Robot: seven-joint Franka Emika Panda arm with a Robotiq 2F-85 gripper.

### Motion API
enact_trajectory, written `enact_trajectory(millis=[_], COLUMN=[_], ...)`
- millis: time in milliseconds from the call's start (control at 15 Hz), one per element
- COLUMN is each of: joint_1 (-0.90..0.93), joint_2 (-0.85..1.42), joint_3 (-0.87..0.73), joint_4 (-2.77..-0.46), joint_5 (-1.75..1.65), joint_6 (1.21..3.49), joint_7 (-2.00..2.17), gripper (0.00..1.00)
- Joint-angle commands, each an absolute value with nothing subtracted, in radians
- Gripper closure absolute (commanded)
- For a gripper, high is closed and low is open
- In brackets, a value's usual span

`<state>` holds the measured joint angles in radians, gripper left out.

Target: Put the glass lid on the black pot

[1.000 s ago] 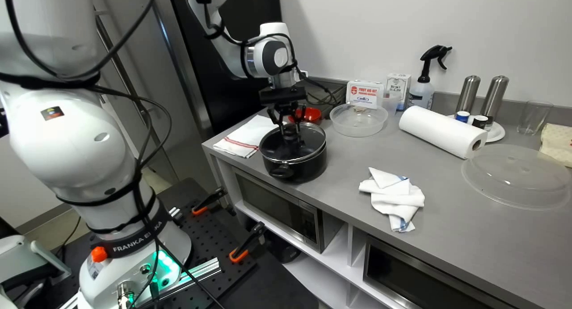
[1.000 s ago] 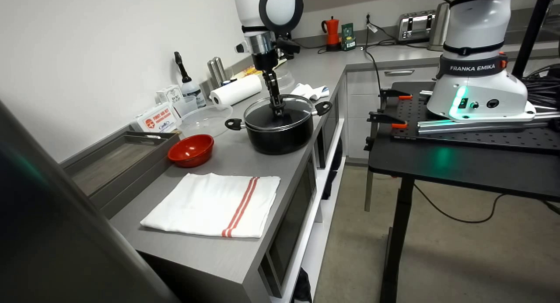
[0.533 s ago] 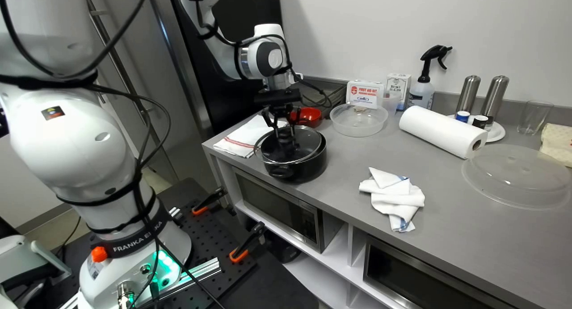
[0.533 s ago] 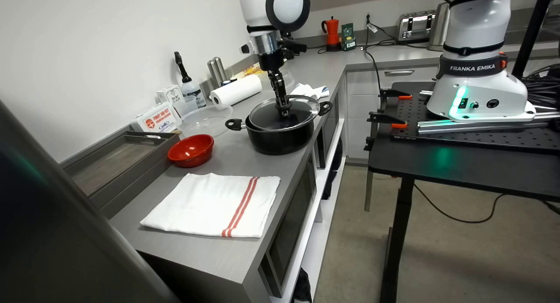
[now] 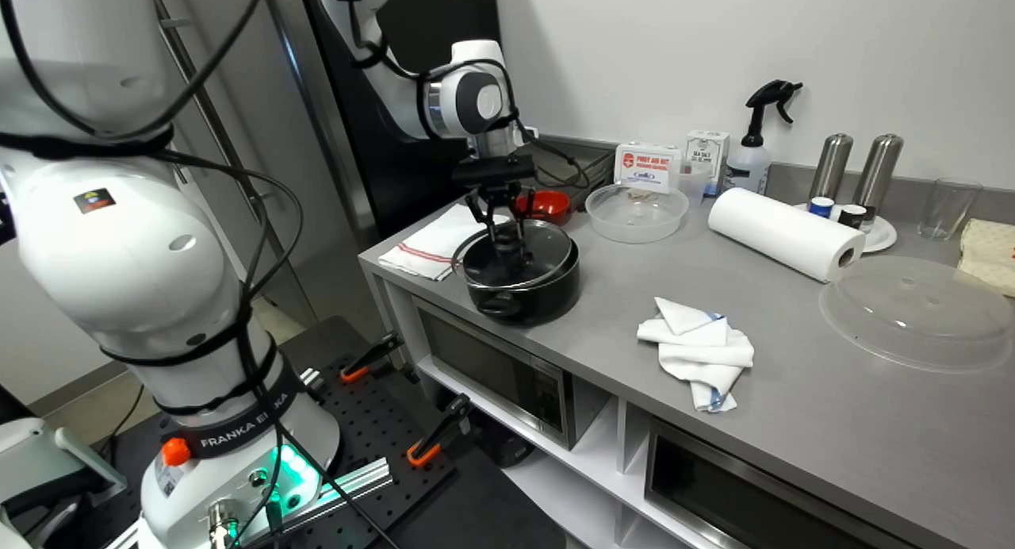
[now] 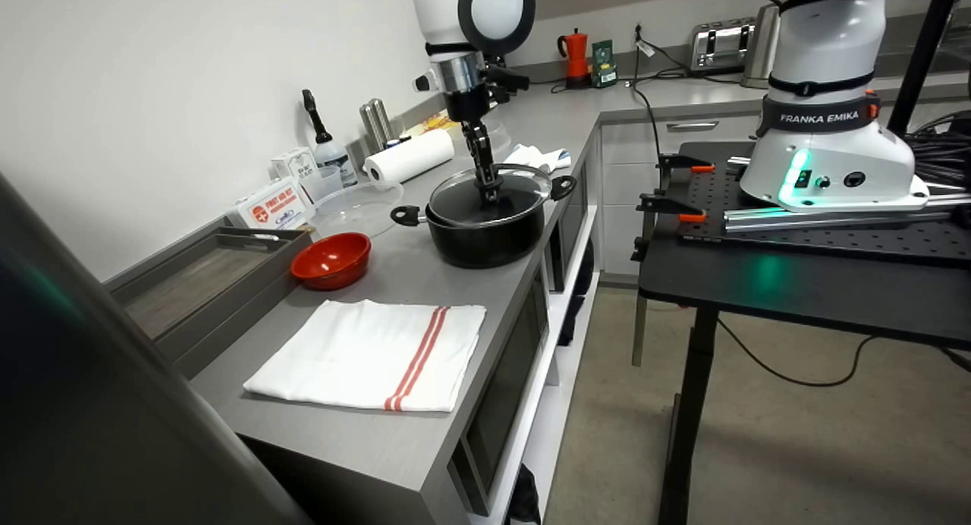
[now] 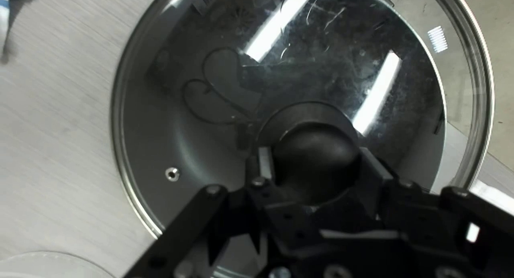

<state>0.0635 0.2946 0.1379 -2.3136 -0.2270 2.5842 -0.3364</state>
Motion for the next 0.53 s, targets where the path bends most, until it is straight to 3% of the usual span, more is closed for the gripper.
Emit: enact_trajectory(millis=[0, 467], joint_1=[0.070, 0.069], joint_2=[0.296, 0.341], joint_3=[0.134, 0.128], joint_4=[-2.265, -2.218], joint_5=[-0.217, -0.218], joint_6=[2.549, 2.524], joint_7=[-0.336, -0.333], gripper=[0.74, 0.74])
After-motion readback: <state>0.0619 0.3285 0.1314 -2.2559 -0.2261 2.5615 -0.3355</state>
